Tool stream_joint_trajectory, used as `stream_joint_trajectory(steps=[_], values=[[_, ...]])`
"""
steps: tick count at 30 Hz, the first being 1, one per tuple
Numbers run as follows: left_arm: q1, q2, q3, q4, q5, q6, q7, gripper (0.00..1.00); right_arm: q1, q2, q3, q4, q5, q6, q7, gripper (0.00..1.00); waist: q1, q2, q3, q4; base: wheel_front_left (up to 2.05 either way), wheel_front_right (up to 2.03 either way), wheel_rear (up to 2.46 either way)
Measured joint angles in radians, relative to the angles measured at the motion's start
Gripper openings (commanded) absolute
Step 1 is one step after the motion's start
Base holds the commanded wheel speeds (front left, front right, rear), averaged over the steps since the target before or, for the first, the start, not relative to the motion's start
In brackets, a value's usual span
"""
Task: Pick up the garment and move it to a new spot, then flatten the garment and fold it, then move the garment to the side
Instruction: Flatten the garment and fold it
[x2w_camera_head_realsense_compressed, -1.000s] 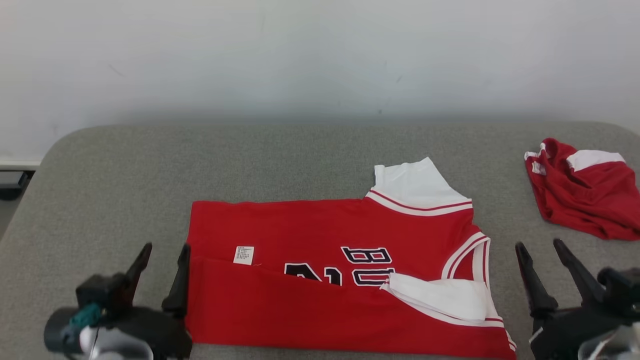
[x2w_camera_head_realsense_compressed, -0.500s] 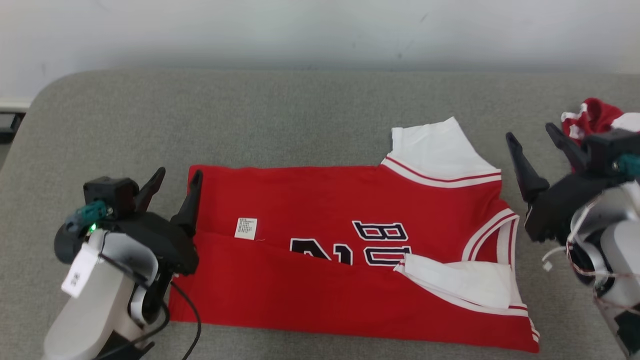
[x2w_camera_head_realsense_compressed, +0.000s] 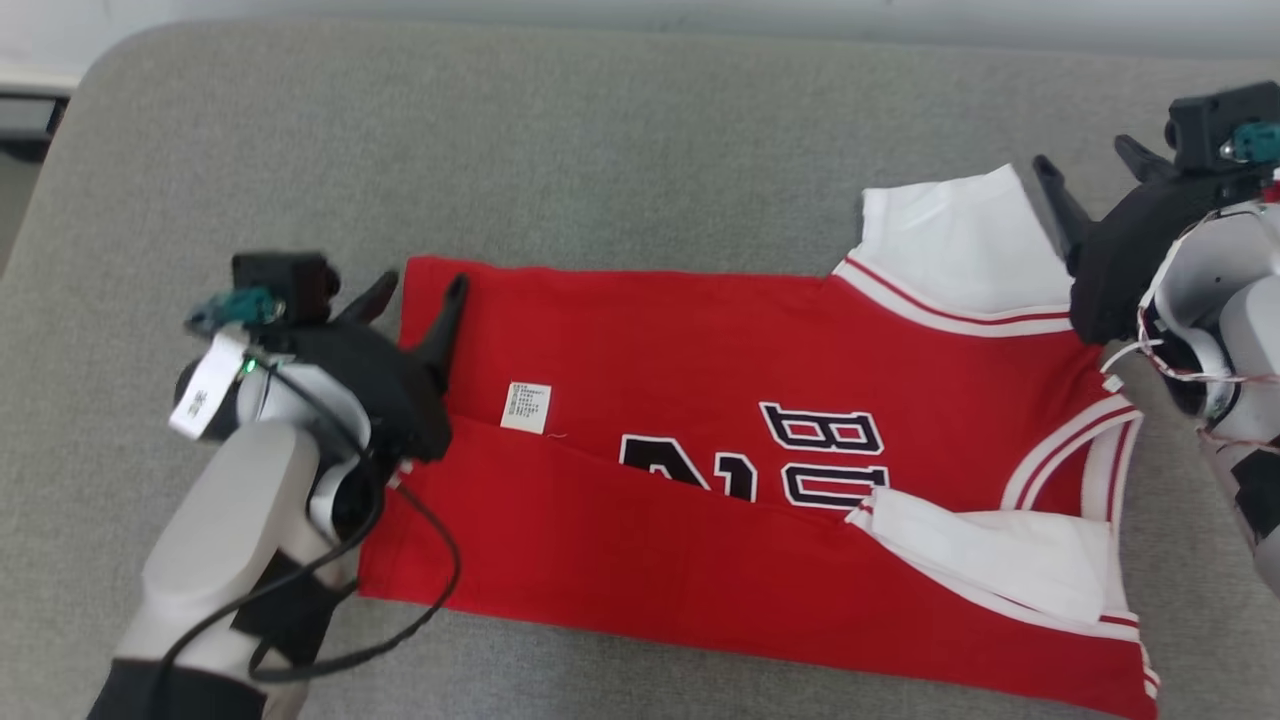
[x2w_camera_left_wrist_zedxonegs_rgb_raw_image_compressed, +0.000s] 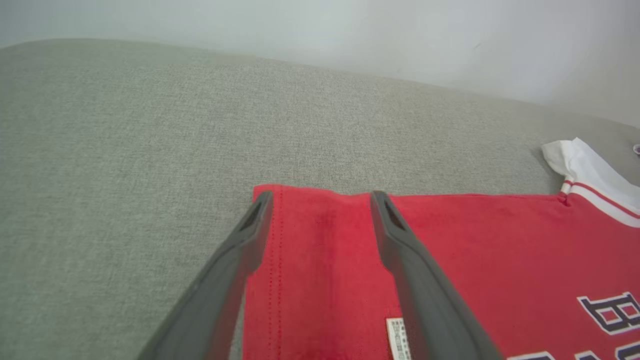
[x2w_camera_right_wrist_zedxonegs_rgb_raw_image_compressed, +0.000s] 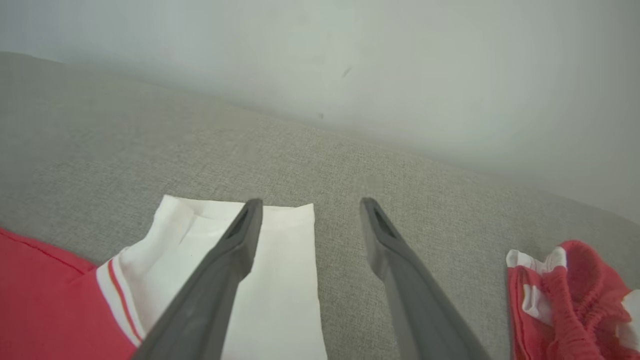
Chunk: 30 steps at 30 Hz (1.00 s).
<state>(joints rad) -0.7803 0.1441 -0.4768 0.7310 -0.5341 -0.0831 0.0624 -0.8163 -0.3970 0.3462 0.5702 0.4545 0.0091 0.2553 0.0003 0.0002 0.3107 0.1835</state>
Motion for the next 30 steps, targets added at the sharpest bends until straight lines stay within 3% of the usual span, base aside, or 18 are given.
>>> stream_joint_trajectory(steps=[12, 21, 22, 23, 24, 25, 30], values=[[-0.127, -0.043, -0.022, 0.092, 0.005, -0.02, 0.008, 1.0, -0.135, 0.003, 0.009, 0.171, -0.026, 0.012, 0.017, 1.0, -0.0001, 0.0, 0.098, 0.051, 0.0, 0.0, 0.0], [-0.196, -0.052, -0.018, 0.183, 0.004, -0.024, 0.002, 1.0, -0.214, 0.055, 0.043, 0.272, -0.052, 0.019, 0.005, 1.0, -0.0002, 0.0, 0.17, 0.07, 0.0, 0.0, 0.0], [-0.2, -0.059, -0.011, 0.197, -0.008, -0.024, 0.003, 0.97, -0.223, 0.056, 0.042, 0.282, -0.052, 0.019, -0.001, 0.96, -0.0002, 0.0, 0.175, 0.07, 0.0, 0.0, 0.0], [-0.202, -0.068, -0.008, 0.211, -0.018, -0.024, 0.008, 0.33, -0.232, 0.057, 0.043, 0.297, -0.052, 0.019, -0.001, 0.19, -0.0003, -0.0001, 0.179, 0.07, 0.0, 0.0, 0.0], [-0.205, -0.073, -0.009, 0.222, -0.024, -0.024, 0.008, 0.05, -0.239, 0.058, 0.044, 0.308, -0.052, 0.022, -0.001, 0.0, -0.0003, -0.0001, 0.182, 0.07, 0.0, 0.0, 0.0], [-0.209, -0.075, -0.006, 0.228, -0.028, -0.024, 0.008, 0.0, -0.24, 0.058, 0.044, 0.317, -0.052, 0.026, -0.001, 0.0, -0.0003, -0.0001, 0.183, 0.07, 0.0, 0.0, 0.0], [-0.214, -0.083, -0.007, 0.263, -0.045, -0.033, 0.007, 0.0, -0.255, 0.067, 0.048, 0.37, -0.052, 0.035, -0.02, 0.0, -0.0004, -0.0002, 0.176, 0.068, 0.0, 0.0, 0.0]])
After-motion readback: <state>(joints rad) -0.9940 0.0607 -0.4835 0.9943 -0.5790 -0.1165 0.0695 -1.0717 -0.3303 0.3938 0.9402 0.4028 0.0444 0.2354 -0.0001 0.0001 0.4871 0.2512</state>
